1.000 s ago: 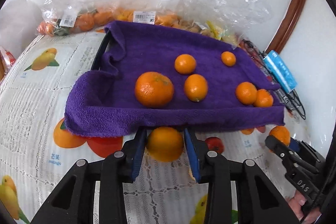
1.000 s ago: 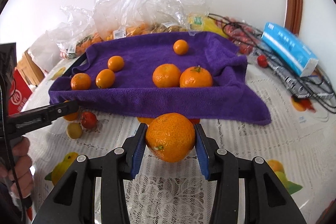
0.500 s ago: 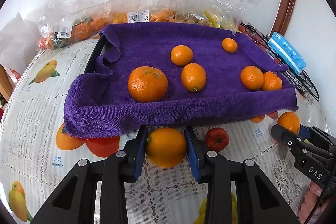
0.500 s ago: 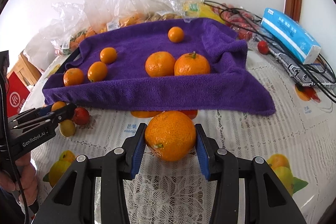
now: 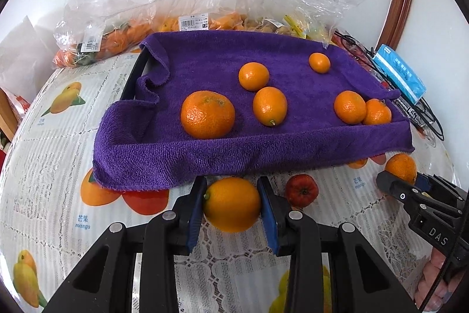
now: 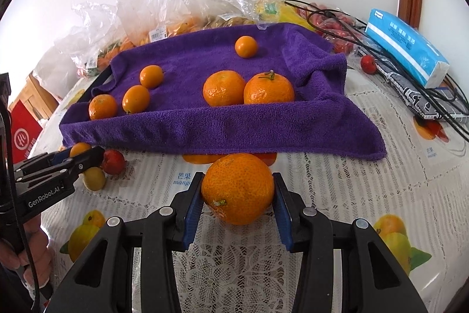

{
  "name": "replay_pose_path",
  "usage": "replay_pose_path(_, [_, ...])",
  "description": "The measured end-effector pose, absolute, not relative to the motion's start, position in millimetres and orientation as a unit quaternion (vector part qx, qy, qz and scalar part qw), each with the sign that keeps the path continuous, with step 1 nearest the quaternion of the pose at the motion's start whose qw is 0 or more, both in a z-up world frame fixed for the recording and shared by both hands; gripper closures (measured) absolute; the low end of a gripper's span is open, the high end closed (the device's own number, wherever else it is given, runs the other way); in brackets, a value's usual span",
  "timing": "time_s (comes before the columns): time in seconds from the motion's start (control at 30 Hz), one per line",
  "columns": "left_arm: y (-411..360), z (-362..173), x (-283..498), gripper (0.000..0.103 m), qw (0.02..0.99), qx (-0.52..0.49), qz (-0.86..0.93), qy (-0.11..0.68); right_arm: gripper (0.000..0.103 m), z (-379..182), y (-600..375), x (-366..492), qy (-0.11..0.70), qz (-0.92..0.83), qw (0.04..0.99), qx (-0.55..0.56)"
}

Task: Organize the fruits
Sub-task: 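Lift both held oranges and carry them over the purple towel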

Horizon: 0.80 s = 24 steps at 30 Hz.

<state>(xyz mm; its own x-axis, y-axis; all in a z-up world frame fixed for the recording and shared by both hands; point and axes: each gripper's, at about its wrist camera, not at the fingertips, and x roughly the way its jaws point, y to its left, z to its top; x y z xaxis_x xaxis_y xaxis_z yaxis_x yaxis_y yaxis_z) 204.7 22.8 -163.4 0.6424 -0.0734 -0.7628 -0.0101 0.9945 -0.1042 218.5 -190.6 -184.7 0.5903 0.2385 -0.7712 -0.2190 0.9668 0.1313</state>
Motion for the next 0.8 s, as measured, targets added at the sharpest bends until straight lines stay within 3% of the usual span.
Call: replay_pose_path(0.8, [37, -148, 168, 0.069, 0.914, -0.068, -0.025, 0.400, 0.059, -125, -192, 184, 0.372, 0.121, 0.920, 0.018])
